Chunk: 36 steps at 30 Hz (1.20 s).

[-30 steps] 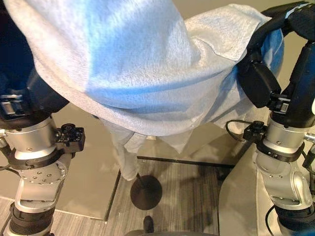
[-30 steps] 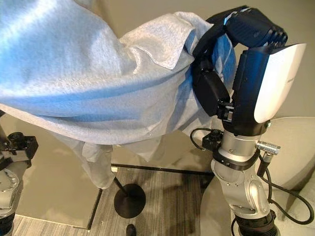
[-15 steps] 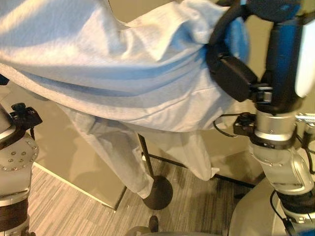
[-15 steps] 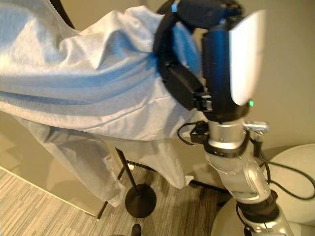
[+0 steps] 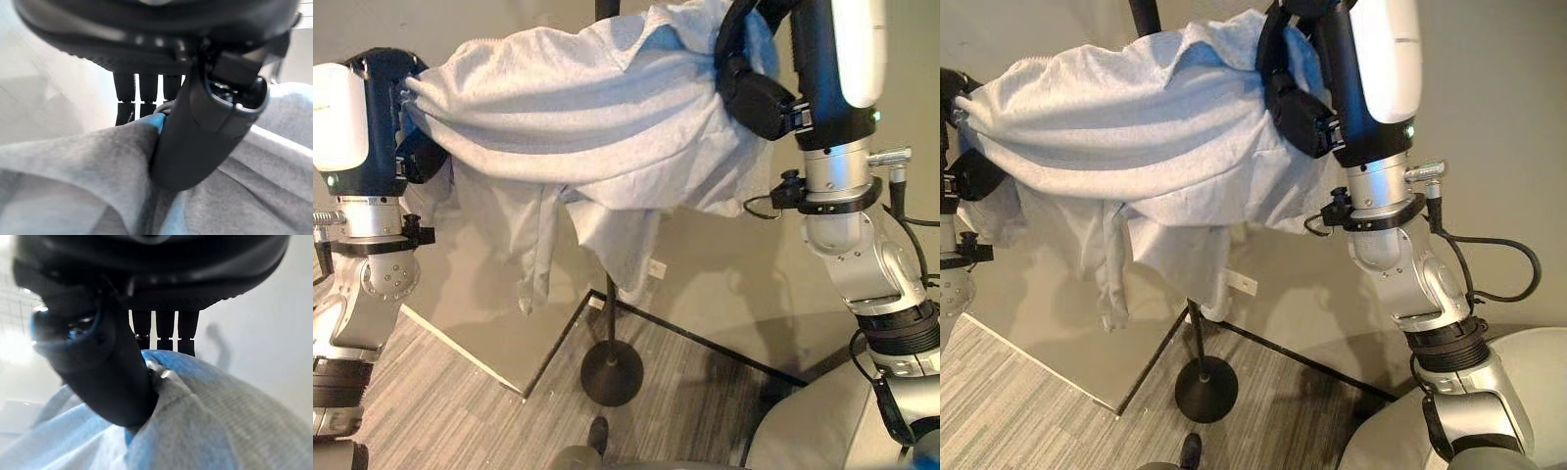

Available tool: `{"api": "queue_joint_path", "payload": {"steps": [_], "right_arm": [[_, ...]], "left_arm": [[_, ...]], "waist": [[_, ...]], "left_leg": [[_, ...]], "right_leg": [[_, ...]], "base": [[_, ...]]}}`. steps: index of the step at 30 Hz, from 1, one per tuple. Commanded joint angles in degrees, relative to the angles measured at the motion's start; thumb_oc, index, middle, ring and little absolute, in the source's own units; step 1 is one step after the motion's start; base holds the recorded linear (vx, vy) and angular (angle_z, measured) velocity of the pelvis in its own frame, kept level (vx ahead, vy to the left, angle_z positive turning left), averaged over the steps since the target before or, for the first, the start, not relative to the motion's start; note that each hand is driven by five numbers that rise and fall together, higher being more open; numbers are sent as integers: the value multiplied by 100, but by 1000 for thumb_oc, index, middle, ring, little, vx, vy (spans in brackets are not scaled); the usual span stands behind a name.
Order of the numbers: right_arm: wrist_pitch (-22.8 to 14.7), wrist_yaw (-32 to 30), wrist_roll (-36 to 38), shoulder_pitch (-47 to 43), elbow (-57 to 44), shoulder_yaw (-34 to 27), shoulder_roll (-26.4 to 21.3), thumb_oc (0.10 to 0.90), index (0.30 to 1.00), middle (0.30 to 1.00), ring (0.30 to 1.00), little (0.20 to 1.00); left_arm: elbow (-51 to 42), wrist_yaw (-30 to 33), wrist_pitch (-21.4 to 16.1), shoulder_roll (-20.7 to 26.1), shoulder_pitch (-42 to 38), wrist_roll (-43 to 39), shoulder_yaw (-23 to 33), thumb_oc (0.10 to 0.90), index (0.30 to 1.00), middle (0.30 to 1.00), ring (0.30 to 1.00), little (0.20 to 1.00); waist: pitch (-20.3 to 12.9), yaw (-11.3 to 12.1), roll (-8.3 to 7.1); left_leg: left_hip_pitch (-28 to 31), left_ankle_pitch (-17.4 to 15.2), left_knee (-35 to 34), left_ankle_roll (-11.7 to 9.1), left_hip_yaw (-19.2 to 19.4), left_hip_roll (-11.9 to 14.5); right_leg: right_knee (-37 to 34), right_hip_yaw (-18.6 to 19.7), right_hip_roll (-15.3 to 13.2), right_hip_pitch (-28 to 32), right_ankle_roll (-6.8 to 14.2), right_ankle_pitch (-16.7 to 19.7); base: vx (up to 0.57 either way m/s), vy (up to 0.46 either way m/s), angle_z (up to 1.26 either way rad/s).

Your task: Hang the clothes on the sofa on the clothes rack.

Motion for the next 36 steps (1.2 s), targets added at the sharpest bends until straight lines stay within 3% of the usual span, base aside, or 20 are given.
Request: {"api": "queue_joint_path", "payload": {"steps": [1,4,10,20,26,32,33,34,36], "right_arm": [[536,-971,-533,1,-417,-997,-353,400,300,300,300,300],[590,-1088,-693,176,-600,-1200,-310,400,300,300,300,300],[448,-1007,-321,522,-325,-987,-72,400,300,300,300,300],[-7,-382,466,1848,183,-442,528,400,300,300,300,300],[-357,-7,1284,2099,573,180,1026,400,300,300,300,300],[-707,426,2286,2138,703,688,1460,400,300,300,300,300],[-762,558,2492,2152,721,793,1515,513,469,469,469,469],[-807,694,2696,2185,712,873,1566,800,900,900,900,900],[-840,869,3043,2252,761,994,1662,800,900,900,900,900]], "left_arm": [[168,454,252,191,-425,124,687,400,300,300,300,300],[140,508,301,91,-370,174,722,400,300,300,300,300],[113,371,196,-303,-293,62,398,400,300,300,300,300],[-32,-275,76,-1457,827,-252,-138,400,300,300,300,300],[443,-540,67,-2208,1040,-666,-909,400,300,300,300,300],[891,-797,63,-2604,1121,-947,-1613,400,300,300,300,300],[911,-885,53,-2659,1157,-991,-1739,400,300,300,300,300],[937,-964,43,-2688,1201,-1018,-1840,400,300,300,300,300],[1003,-1072,27,-2746,1273,-1065,-1995,400,300,300,300,300]], "waist": [[-522,-81,95],[-550,-171,103],[-542,-236,85],[-418,-267,49],[-350,-316,7],[-309,-357,-17],[-299,-364,-21],[-293,-370,-29],[-284,-378,-48]], "left_leg": [[162,-374,25,-568,293,842],[200,-425,25,-557,367,843],[265,-476,25,-534,454,856],[302,-476,25,-523,522,877],[321,-466,25,-517,582,900],[337,-465,25,-513,641,936],[340,-465,25,-511,650,946],[343,-465,25,-513,656,953],[350,-468,25,-515,685,965]], "right_leg": [[148,105,-165,-420,322,225],[112,173,-193,-428,341,246],[93,248,-214,-421,355,266],[7,275,-224,-391,342,320],[-29,312,-211,-396,334,359],[-37,365,-196,-426,330,378],[-44,380,-193,-432,331,385],[-50,394,-189,-437,332,391],[-47,415,-179,-462,336,401]], "base": [[72,16,-2],[53,1,-10],[33,-9,-10],[4,-2,-1],[1,-4,-1],[-5,-3,-5],[-4,-1,-8],[-5,-3,-5],[-2,0,-2]]}}
